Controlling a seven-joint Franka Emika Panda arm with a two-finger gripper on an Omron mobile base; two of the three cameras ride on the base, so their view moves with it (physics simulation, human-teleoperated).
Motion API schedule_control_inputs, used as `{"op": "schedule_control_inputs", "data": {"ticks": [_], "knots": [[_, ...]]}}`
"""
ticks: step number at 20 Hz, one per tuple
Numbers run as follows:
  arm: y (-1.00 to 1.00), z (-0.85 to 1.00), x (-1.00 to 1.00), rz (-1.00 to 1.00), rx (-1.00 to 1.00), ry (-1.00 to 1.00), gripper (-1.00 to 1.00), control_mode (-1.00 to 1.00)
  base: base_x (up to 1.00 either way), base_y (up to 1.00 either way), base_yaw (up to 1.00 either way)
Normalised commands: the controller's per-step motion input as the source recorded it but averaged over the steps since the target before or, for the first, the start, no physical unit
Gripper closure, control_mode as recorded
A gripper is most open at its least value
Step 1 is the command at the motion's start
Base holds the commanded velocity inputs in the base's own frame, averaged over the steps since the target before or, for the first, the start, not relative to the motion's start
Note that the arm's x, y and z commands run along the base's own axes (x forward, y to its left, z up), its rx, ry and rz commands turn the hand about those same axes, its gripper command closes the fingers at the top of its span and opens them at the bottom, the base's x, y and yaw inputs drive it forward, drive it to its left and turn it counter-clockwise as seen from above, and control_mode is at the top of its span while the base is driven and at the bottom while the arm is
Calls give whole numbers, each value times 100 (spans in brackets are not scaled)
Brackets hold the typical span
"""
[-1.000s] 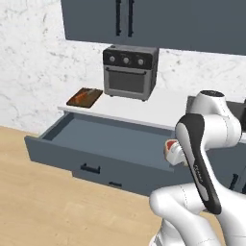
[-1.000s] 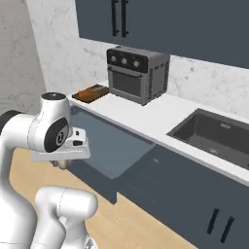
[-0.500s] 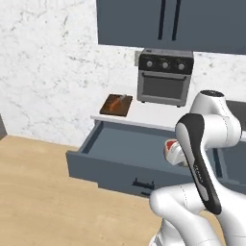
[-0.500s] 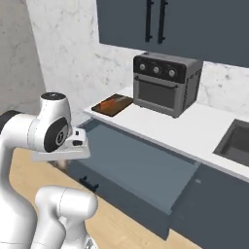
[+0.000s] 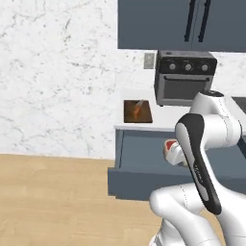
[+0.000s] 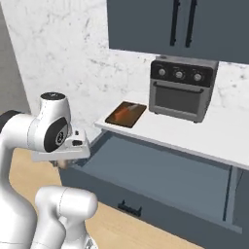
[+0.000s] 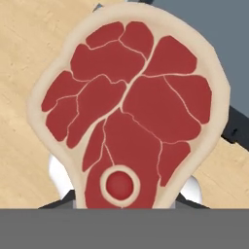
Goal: Pick up the knife from the drawer and place it on the cutting board. Then place the meat from the plate to the cutting board.
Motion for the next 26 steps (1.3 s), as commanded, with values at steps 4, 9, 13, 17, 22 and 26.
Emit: {"op": "schedule_control_inputs", "data": {"ticks": [4,9,13,17,22,26], "knots": [[0,0,0,0,0,0,100,100,22,100,-43],[0,0,0,0,0,0,100,100,17,100,-45],[0,0,0,0,0,0,100,100,23,100,-51],[0,0,0,0,0,0,100,100,27,97,-57],[0,0,0,0,0,0,100,100,43,91,-61],[0,0,0,0,0,0,100,100,70,88,-61]]}}
